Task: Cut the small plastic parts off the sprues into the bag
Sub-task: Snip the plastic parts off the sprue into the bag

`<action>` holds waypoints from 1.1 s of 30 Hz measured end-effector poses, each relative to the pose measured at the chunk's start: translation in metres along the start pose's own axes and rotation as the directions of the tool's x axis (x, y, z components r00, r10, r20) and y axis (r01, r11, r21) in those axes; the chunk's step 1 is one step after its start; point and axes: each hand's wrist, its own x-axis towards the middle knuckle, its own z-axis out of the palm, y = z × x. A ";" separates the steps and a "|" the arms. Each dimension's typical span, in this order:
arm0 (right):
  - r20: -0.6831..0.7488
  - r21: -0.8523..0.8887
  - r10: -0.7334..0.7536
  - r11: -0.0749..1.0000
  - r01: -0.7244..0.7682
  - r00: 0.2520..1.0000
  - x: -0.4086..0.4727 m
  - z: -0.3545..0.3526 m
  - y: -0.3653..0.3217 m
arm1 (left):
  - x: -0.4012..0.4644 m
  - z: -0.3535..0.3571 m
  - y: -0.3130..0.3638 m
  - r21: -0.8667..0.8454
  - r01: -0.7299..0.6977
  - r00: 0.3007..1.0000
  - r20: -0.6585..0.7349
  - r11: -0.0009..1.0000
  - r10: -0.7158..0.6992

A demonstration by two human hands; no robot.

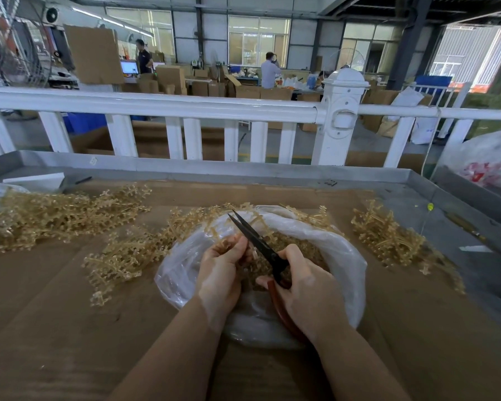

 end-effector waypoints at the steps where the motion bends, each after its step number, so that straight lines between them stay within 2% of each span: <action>1: -0.017 0.016 0.006 1.000 -0.005 1.000 0.000 0.000 0.000 | -0.001 0.000 0.001 0.013 -0.007 1.000 0.007 1.000 0.007; 9: -0.026 -0.008 0.028 1.000 -0.028 0.999 0.000 0.001 0.001 | -0.002 -0.001 0.006 -0.053 0.070 0.995 0.068 0.996 -0.066; 18: 0.024 0.009 -0.008 1.000 0.008 1.000 0.000 0.002 0.005 | 0.000 -0.002 0.003 -0.051 0.028 0.999 0.021 0.998 -0.027; 24: 0.043 -0.002 -0.010 1.000 0.010 0.999 0.001 0.002 0.005 | 0.000 0.000 0.002 -0.072 0.015 0.998 0.062 0.997 -0.010; 33: 0.051 -0.034 -0.011 0.999 0.013 0.999 0.000 0.003 0.004 | 0.001 -0.001 0.002 -0.078 -0.005 0.999 0.041 0.997 0.008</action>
